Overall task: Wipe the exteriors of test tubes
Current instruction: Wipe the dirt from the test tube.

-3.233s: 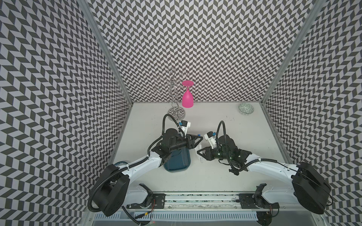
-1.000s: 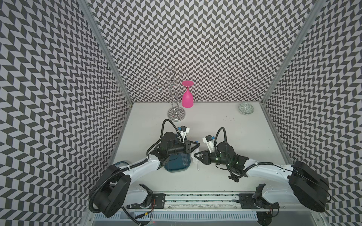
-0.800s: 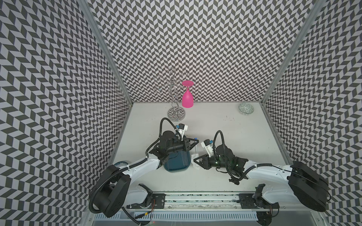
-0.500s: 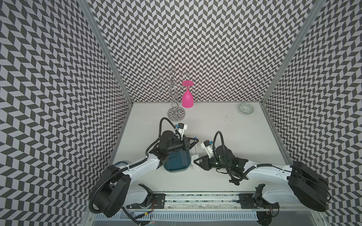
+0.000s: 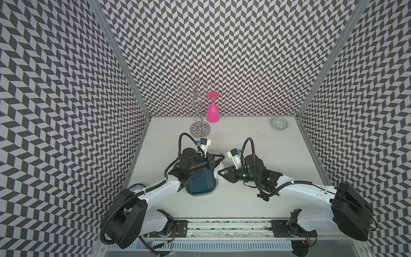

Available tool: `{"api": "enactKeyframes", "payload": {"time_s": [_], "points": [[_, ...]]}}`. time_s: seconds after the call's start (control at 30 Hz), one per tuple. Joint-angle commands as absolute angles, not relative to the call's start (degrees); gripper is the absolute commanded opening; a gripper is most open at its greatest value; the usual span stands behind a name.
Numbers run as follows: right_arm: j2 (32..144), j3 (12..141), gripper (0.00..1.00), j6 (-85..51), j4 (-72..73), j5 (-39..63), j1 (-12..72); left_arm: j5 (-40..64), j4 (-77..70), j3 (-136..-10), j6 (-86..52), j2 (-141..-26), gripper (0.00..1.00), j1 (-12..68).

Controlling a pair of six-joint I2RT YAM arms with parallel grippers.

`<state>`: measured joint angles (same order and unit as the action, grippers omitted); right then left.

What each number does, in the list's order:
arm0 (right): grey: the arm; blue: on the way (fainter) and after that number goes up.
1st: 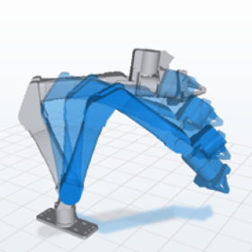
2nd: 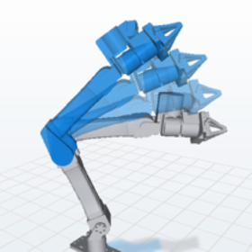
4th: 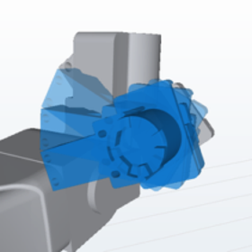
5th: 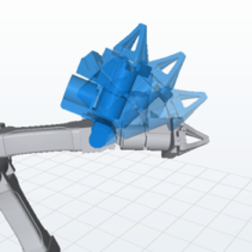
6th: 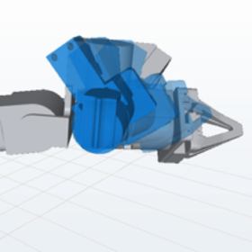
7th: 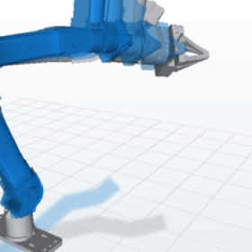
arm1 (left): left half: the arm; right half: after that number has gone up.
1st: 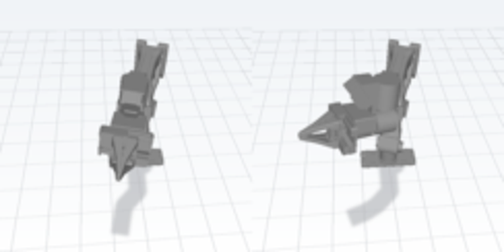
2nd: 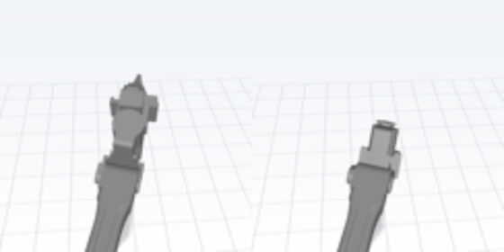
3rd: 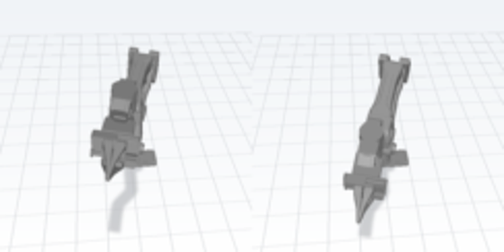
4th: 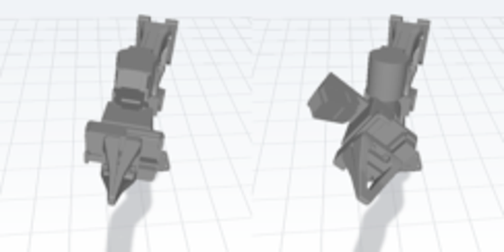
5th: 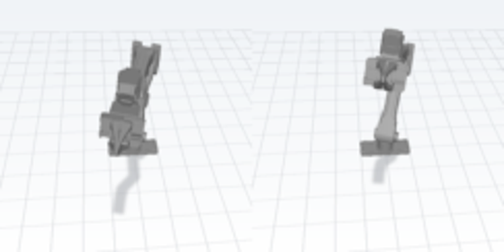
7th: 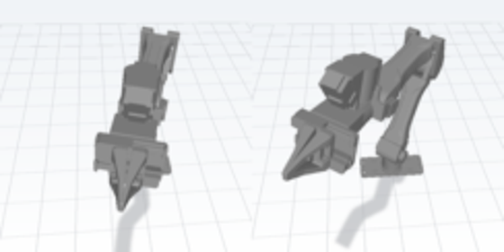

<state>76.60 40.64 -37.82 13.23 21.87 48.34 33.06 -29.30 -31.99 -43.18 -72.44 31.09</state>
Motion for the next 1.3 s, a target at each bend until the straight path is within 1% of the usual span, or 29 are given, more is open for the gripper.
{"api": "enactKeyframes", "payload": {"time_s": [0.0,0.1,0.2,0.53,0.7,0.93,1.27], "points": [[78.63,43.82,0.2,-34.44,14.9,23.79,46.45,32.69,-30.41,-32.12,-43.24,-71.41,0.2,30.94],[80.46,44.53,0.2,-33.62,15.01,25.7,45.7,32.69,-30.43,-32.17,-43.33,-71.35,0.2,30.92],[80.61,42.31,0.19,-35.17,17.19,26.72,46.17,32.24,-30.43,-32.17,-43.33,-70.94,0.2,30.9],[74.99,33.1,0.19,-40.27,19.69,23.84,50.55,31.99,-30.85,-32.18,-43.77,-71.46,0.2,30.94],[73.18,30.24,0.2,-41.37,20.04,22.71,51.07,31.9,-31.22,-32.08,-44.08,-71.67,0.2,30.93],[75.94,35.6,0.22,-37.94,18.86,22.02,49.98,31.84,-30.98,-31.56,-44.25,-71.2,0.2,30.93],[79.86,43.18,0.22,-34.35,18.73,23.77,45.5,31.82,-30.74,-31.64,-44.56,-70.75,0.2,30.92]]}}
